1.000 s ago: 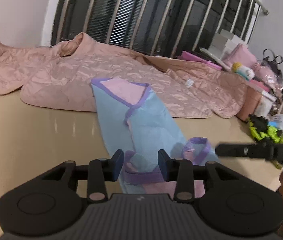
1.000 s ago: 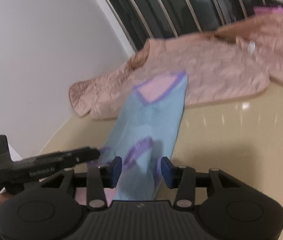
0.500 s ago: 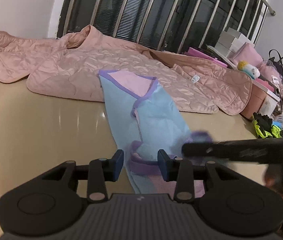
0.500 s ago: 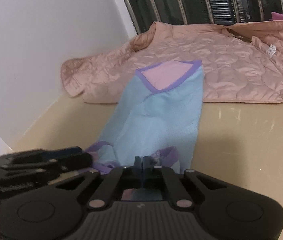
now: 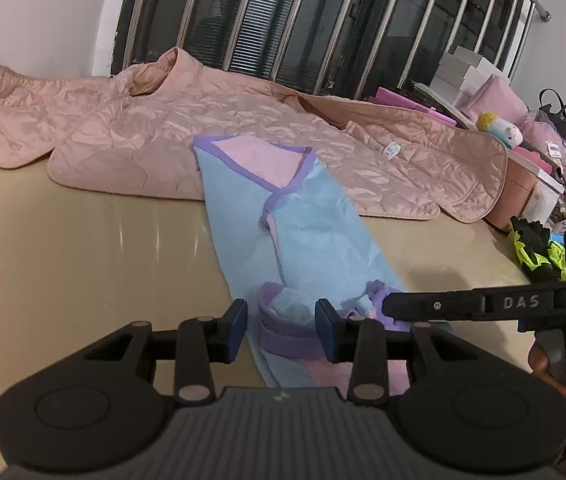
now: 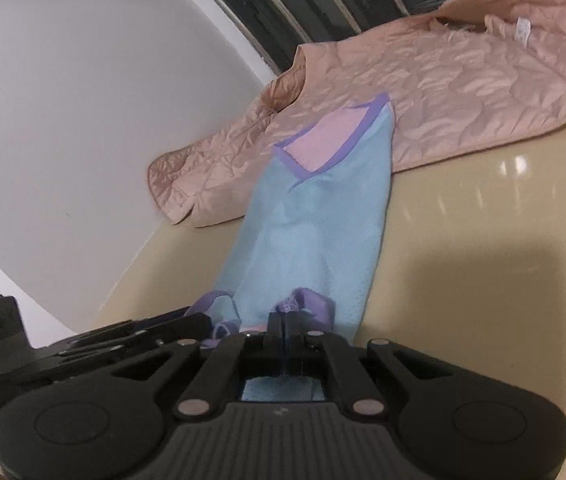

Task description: Fold clothes

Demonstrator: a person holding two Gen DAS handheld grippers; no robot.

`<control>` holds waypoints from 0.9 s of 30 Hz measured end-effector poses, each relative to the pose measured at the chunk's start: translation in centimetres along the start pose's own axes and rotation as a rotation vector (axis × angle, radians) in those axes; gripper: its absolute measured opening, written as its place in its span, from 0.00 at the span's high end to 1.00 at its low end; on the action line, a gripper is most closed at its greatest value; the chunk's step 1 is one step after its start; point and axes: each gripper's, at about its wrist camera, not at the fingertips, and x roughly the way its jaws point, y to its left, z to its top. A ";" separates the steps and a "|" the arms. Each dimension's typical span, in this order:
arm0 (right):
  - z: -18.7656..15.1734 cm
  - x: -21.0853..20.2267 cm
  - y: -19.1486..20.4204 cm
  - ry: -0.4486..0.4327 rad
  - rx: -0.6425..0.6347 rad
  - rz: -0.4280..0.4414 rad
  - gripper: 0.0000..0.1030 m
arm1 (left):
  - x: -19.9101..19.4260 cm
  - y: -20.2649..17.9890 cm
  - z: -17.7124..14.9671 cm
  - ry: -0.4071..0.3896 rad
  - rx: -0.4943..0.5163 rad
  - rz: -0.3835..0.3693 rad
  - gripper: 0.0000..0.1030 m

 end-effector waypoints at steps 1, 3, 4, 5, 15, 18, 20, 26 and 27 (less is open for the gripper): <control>0.0 -0.1 0.2 -0.006 -0.023 -0.028 0.98 | -0.2 -0.1 0.1 -0.001 0.000 0.000 0.64; 0.0 -0.7 1.3 -0.010 -0.080 -0.073 0.90 | -1.3 -0.2 0.2 -0.015 0.010 -0.004 0.64; -0.1 -1.3 1.9 -0.023 -0.112 -0.072 0.87 | -2.0 -0.1 0.2 -0.026 0.019 -0.012 0.63; -0.3 -2.1 2.5 -0.046 -0.142 -0.059 0.85 | -2.8 -0.1 0.2 -0.036 0.029 -0.021 0.60; -3.7 -2.8 4.6 -0.007 -0.275 -0.066 0.85 | -3.6 -1.6 -3.3 0.026 0.174 0.012 0.57; -4.0 -3.9 4.4 -0.039 -0.266 -0.081 0.85 | -4.9 -1.0 -3.6 -0.019 0.188 0.016 0.57; -4.4 -5.8 4.8 -0.101 -0.334 -0.090 0.80 | -6.6 -0.3 -3.7 -0.051 0.201 -0.023 0.57; -6.6 -8.1 5.9 -0.104 -0.630 -0.029 0.69 | -8.0 -2.2 -5.0 -0.068 0.320 -0.175 0.52; -7.0 -7.6 6.1 -0.086 -0.671 -0.033 0.69 | -7.7 -2.8 -5.3 -0.064 0.354 -0.175 0.52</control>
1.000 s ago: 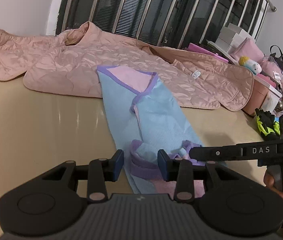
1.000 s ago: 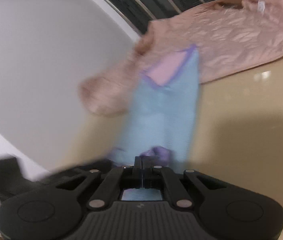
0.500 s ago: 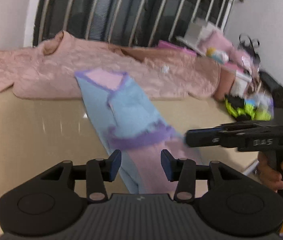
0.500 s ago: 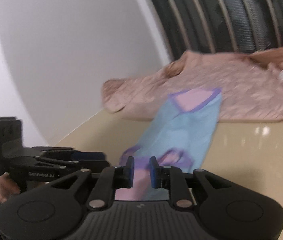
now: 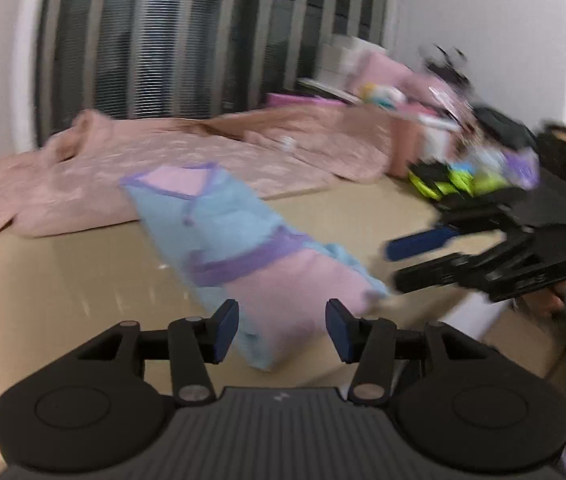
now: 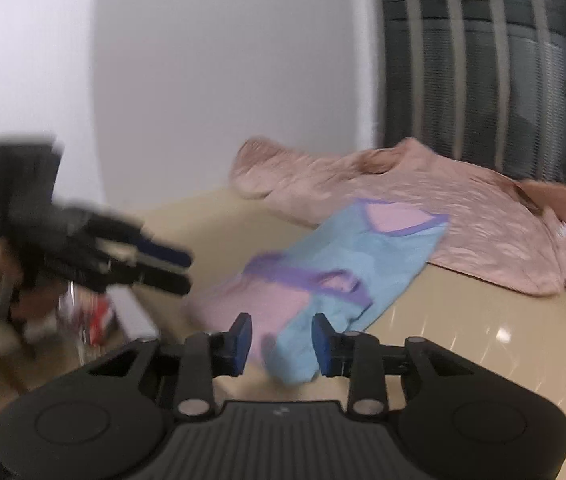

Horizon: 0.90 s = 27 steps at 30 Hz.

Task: Fold clothes
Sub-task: 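Grasp the garment's pink end with the left tool while the right tool grasps it, then lift the pink end with both tools and fold it over the blue body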

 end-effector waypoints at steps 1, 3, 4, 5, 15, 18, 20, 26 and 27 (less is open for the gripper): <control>-0.1 0.5 0.4 0.017 -0.041 0.003 0.69 | 0.4 -0.7 -0.1 0.004 0.043 0.013 0.52; -0.4 1.6 1.2 0.049 -0.112 0.007 0.71 | 1.1 -1.5 -0.3 0.018 0.099 0.048 0.52; -0.5 2.0 1.3 0.059 -0.124 0.001 0.71 | 1.4 -1.6 -0.4 0.032 0.111 0.050 0.50; -0.7 2.4 1.4 0.069 -0.136 -0.005 0.71 | 1.7 -1.7 -0.6 0.046 0.123 0.053 0.50; -1.2 2.1 0.5 0.116 -0.019 0.089 0.97 | 1.7 -0.9 -1.9 0.054 0.174 -0.012 0.76; -1.4 1.4 0.5 0.115 0.001 0.076 0.97 | 1.4 -0.5 -2.1 0.053 0.169 -0.046 0.90; -1.4 1.1 0.8 0.115 0.001 0.076 0.97 | 1.0 -0.3 -1.9 0.063 0.166 -0.057 0.94; 0.1 -0.6 2.0 0.095 -0.073 0.123 0.97 | -1.6 0.8 0.6 0.043 0.209 -0.126 0.94; 0.8 -0.7 1.5 0.087 -0.078 0.133 0.97 | -1.9 1.1 1.2 0.038 0.218 -0.134 0.94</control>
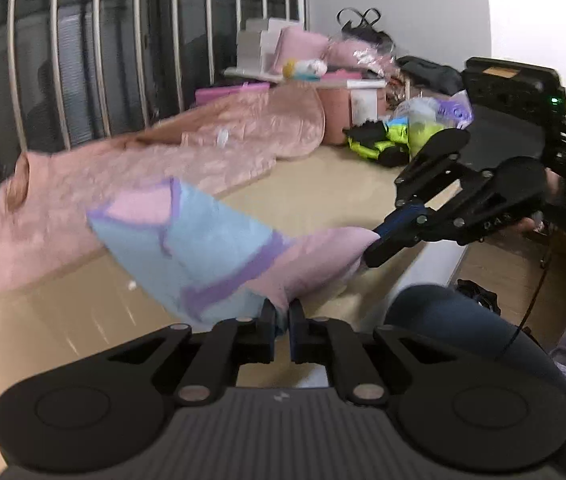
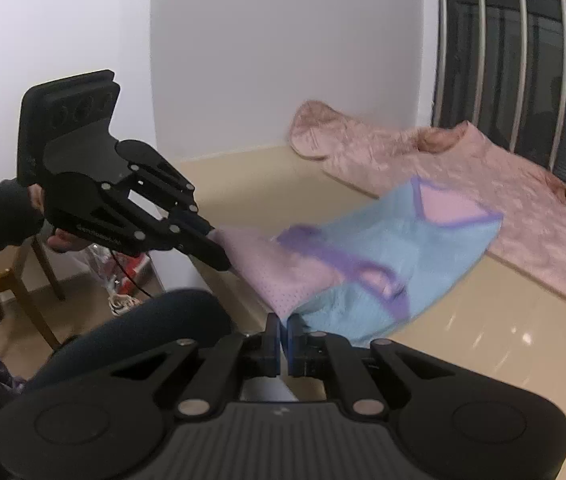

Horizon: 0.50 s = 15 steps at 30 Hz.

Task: Fold clothes
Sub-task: 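Lift the pink end with both tools and fold it over the blue body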

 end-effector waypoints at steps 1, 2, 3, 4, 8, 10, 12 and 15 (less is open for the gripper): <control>0.7 0.0 -0.7 -0.005 -0.007 0.005 0.97 | 0.3 0.7 0.6 -0.002 0.002 0.003 0.94; 1.3 0.0 -1.4 -0.010 -0.013 0.011 0.97 | 0.7 1.5 1.2 0.000 0.003 0.003 0.94; 2.1 0.1 -2.2 -0.011 -0.019 0.016 0.97 | 1.2 2.4 1.8 0.003 0.002 0.003 0.94; 2.8 0.5 -3.2 -0.004 -0.024 0.019 0.97 | 1.9 3.4 2.3 0.006 -0.008 0.002 0.94; 6.3 2.9 -7.4 0.030 -0.037 0.012 0.97 | 5.4 8.3 4.5 0.020 -0.140 0.011 0.88; 7.7 4.7 -9.5 0.047 -0.023 -0.029 0.96 | 7.4 10.8 4.8 0.031 -0.226 0.037 0.81; 8.3 6.6 -11.5 0.070 0.003 -0.090 0.87 | 9.2 12.2 4.4 0.070 -0.295 0.092 0.64; 8.0 8.2 -13.1 0.084 0.047 -0.173 0.74 | 9.3 13.0 3.2 0.090 -0.388 0.141 0.63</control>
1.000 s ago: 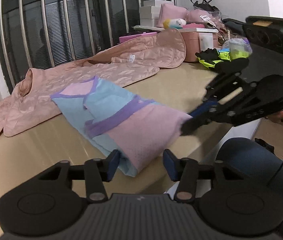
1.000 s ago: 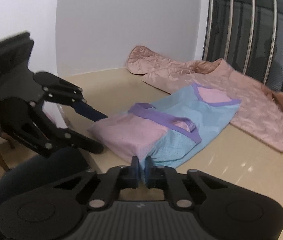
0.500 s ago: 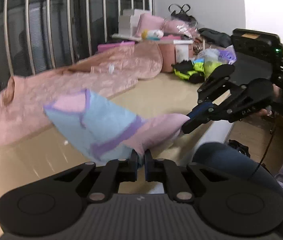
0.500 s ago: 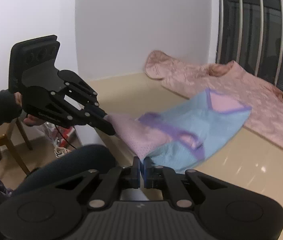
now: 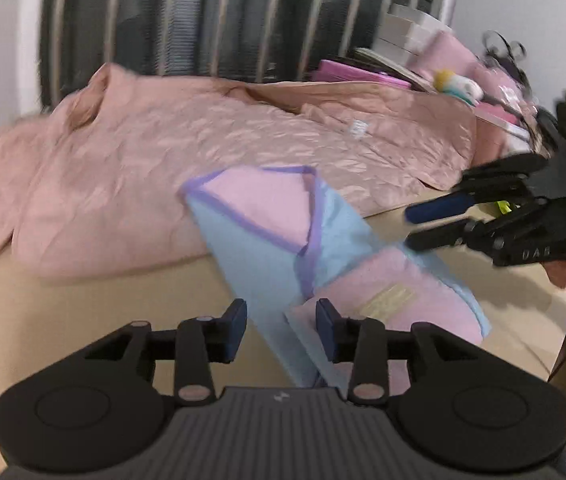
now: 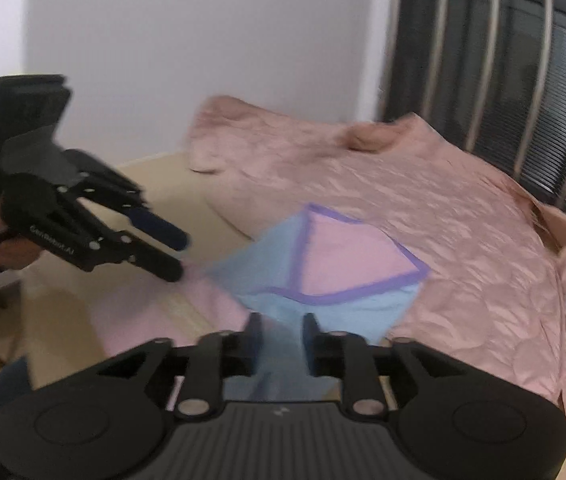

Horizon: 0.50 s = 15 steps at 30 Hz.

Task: Fold clothes
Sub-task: 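Lift the pink end with both tools and fold it over the blue body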

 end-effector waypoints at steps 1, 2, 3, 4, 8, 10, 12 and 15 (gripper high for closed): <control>-0.3 -0.3 -0.3 -0.019 0.031 -0.020 0.74 | -0.7 0.2 -0.4 -0.011 -0.025 0.018 0.62; -0.9 -1.2 -0.5 -0.045 0.067 -0.024 0.74 | -1.5 0.3 -0.9 -0.024 -0.049 0.039 0.60; -1.6 -2.1 -0.8 -0.071 0.105 -0.022 0.74 | -2.4 0.1 -1.4 -0.046 -0.064 0.065 0.60; -2.3 -3.0 -0.9 -0.091 0.153 -0.004 0.74 | -3.0 -0.1 -1.8 -0.066 -0.077 0.059 0.58; -4.3 -3.4 -1.7 -0.094 0.413 0.073 0.73 | -2.4 -1.1 -2.1 -0.046 -0.151 -0.018 0.58; -4.6 -2.2 -1.7 -0.092 0.487 0.081 0.73 | -1.2 -2.0 -1.5 -0.049 -0.123 0.008 0.58; -4.7 -0.7 -1.7 -0.081 0.534 0.069 0.73 | -0.1 -2.5 -1.2 -0.050 -0.121 0.051 0.67; -5.1 1.2 -1.7 -0.029 0.602 0.024 0.98 | 0.9 -3.1 -1.4 -0.063 -0.114 0.113 0.88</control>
